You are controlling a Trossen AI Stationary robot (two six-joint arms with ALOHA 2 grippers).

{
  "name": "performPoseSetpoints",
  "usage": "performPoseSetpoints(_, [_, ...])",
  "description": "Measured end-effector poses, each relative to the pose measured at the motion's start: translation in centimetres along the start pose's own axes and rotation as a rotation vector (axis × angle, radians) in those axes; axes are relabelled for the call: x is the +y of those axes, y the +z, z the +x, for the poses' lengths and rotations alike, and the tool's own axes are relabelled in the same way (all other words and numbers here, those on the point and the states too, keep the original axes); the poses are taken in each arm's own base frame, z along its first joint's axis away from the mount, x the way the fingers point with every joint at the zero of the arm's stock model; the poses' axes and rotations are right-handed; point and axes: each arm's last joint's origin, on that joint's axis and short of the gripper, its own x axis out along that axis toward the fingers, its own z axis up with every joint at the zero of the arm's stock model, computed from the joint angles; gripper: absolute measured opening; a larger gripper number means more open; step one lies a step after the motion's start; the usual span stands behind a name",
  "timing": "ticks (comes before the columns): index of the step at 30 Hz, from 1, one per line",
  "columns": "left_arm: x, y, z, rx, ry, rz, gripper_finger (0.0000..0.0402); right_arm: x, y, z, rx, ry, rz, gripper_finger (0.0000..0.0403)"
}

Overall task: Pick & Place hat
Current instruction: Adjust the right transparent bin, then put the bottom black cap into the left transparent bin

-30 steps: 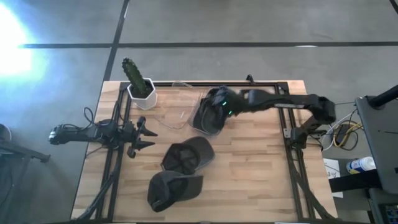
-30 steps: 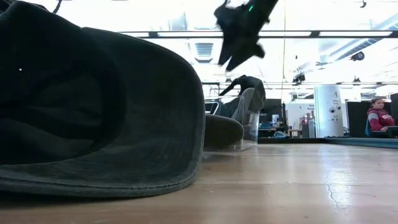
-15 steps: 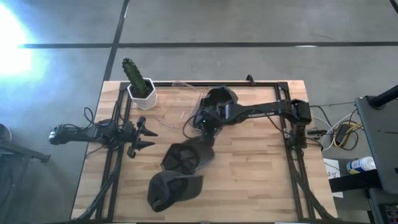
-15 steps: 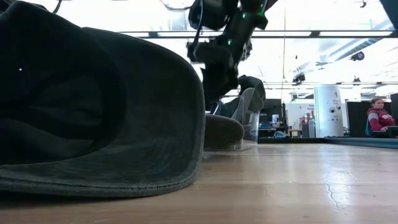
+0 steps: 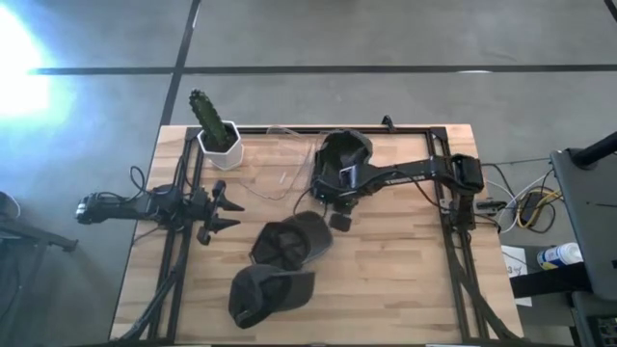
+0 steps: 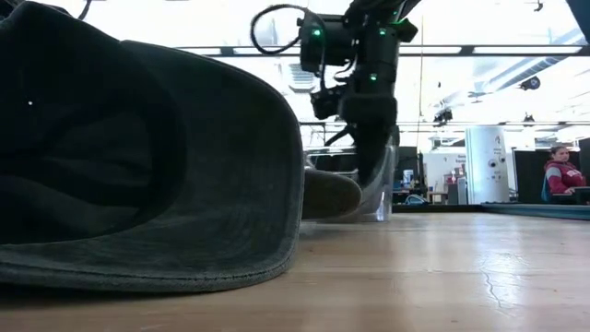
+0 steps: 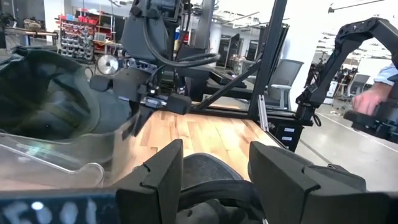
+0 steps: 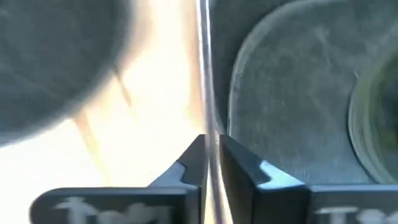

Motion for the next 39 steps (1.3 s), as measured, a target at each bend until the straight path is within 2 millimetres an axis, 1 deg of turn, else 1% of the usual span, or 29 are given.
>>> performPoseSetpoints(2, [0.0,0.0,0.0,-0.001,0.000,0.000,0.0179,-0.3,-0.8,-0.4,0.024,-0.030,0.009,0.0026])
performPoseSetpoints(4, [0.0,0.0,0.0,-0.001,0.000,0.000,0.0179,-0.7,-1.7,-0.9,0.044,-0.053,0.019,0.0026])
performPoseSetpoints(6, [0.0,0.0,0.0,-0.001,0.000,0.000,0.0179,-0.9,-2.5,-1.7,0.025,-0.054,0.047,0.0034])
performPoseSetpoints(9, [-0.1,0.4,0.0,-0.041,-0.010,-0.066,0.0179,-1.3,-3.3,-3.9,-0.047,-0.034,0.100,0.0058])
performPoseSetpoints(13, [-0.3,2.2,-0.3,-0.232,-0.051,-0.274,0.0179,-1.4,-4.1,-7.3,-0.172,0.009,0.114,0.0104])
performPoseSetpoints(17, [-0.7,4.3,-1.0,-0.445,-0.148,-0.419,0.0179,-1.1,-5.1,-9.9,-0.259,0.043,0.102,0.0151])
performPoseSetpoints(19, [-0.9,5.1,-1.5,-0.526,-0.203,-0.482,0.0179,-0.7,-5.5,-10.8,-0.291,0.057,0.090,0.0171])
performPoseSetpoints(21, [-0.9,5.7,-1.9,-0.614,-0.209,-0.467,0.0179,0.0,-5.7,-11.2,-0.312,0.086,0.078,0.0186])
performPoseSetpoints(24, [-0.9,6.5,-2.6,-0.751,-0.177,-0.458,0.0179,1.7,-5.8,-11.3,-0.320,0.172,0.027,0.0197])
performPoseSetpoints(26, [-0.8,6.6,-2.7,-0.773,-0.151,-0.481,0.0179,3.1,-5.6,-11.0,-0.331,0.215,-0.009,0.0198])
performPoseSetpoints(28, [-0.6,6.2,-2.2,-0.730,-0.119,-0.548,0.0179,4.2,-5.3,-10.7,-0.356,0.239,-0.039,0.0197])
performPoseSetpoints(29, [-0.5,5.8,-1.8,-0.679,-0.102,-0.607,0.0179,4.7,-5.2,-10.5,-0.364,0.248,-0.053,0.0196])
performPoseSetpoints(32, [-0.1,4.5,-0.3,-0.419,0.000,-0.778,0.0179,5.8,-4.7,-10.0,-0.391,0.271,-0.091,0.0195])
performPoseSetpoints(34, [-0.1,4.0,0.4,-0.243,0.059,-0.854,0.0177,6.5,-4.4,-9.5,-0.394,0.303,-0.137,0.0195])
performPoseSetpoints(37, [-0.5,4.2,0.9,-0.017,0.076,-0.884,0.0175,8.0,-3.9,-8.4,-0.399,0.356,-0.236,0.0194])
performPoseSetpoints(39, [-0.9,4.9,1.2,0.093,0.065,-0.880,0.0175,9.2,-3.6,-7.5,-0.417,0.386,-0.308,0.0194])
